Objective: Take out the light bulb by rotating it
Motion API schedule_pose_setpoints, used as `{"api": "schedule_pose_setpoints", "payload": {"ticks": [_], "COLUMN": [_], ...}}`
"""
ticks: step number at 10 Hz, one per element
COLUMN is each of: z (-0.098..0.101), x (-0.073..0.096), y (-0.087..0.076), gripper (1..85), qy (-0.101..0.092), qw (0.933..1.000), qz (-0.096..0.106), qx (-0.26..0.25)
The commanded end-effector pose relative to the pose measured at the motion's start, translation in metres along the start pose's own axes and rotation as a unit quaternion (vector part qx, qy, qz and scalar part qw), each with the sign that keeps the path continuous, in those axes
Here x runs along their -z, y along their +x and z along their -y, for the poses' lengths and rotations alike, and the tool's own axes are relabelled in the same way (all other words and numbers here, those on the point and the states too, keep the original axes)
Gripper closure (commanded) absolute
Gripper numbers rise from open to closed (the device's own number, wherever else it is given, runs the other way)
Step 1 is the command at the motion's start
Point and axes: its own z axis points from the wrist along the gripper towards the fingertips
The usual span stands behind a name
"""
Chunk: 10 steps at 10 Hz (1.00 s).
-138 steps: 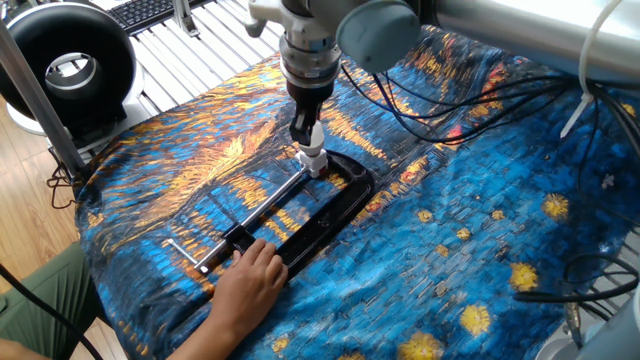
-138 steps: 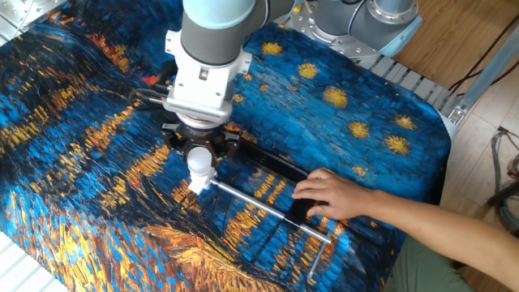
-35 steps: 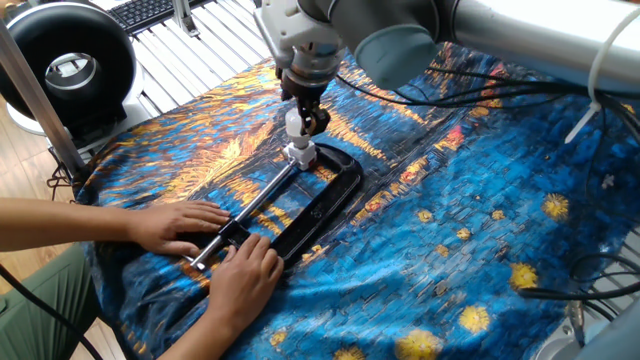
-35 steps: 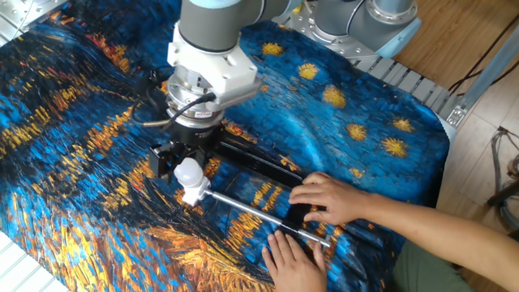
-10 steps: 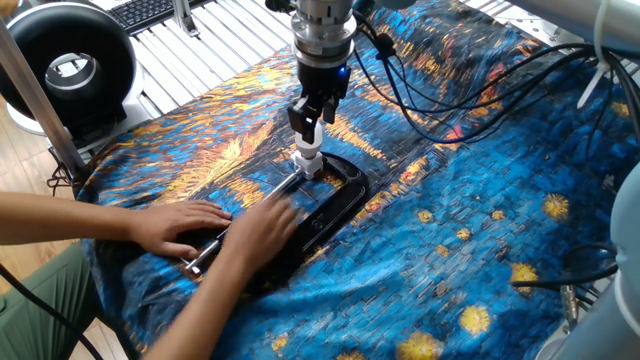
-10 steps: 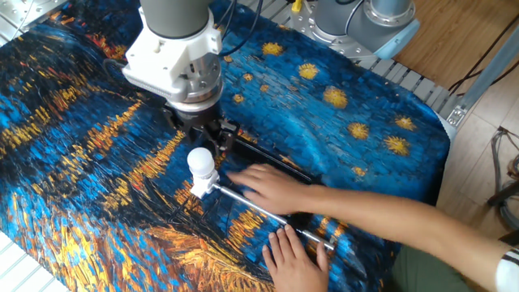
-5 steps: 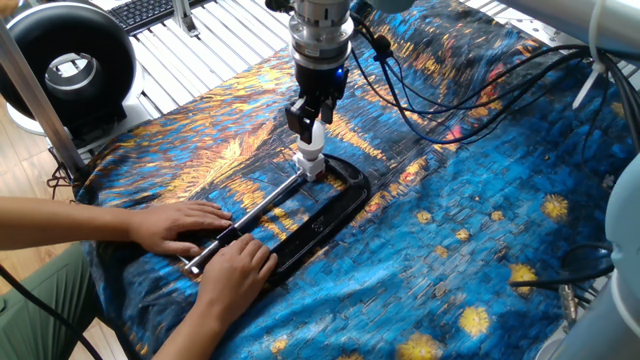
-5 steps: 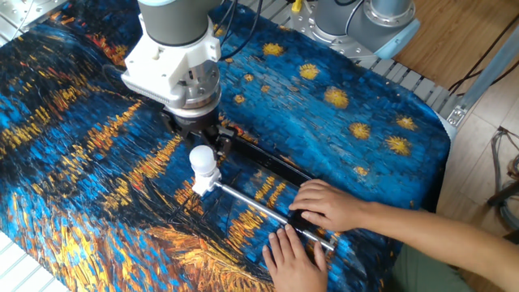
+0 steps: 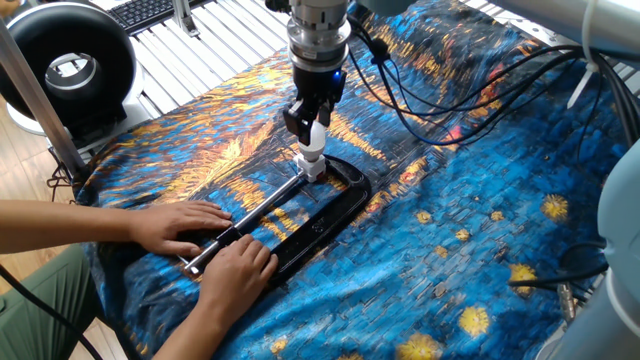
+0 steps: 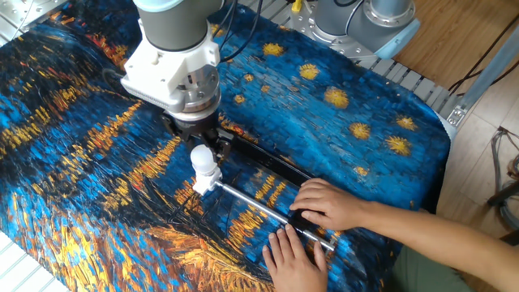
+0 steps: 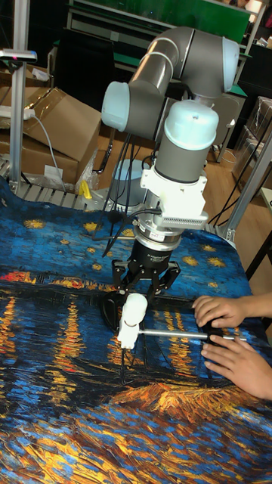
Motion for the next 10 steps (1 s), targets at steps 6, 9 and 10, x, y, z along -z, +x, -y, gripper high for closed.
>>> {"api": "schedule_pose_setpoints", "payload": {"ticks": [6, 9, 10], "z": [-0.0033, -0.003, -0.0035], "x": [-0.0048, -0.0056, -0.0058], "y": [-0.0004, -0.0044, -0.0057], "gripper": [35.7, 34.7, 34.0], "qy": [-0.012, -0.012, -0.012], "qw": [0.9997, 0.9998, 0.9998], "qz": [0.0, 0.007, 0.009], "qx": [-0.019, -0.014, -0.012]}}
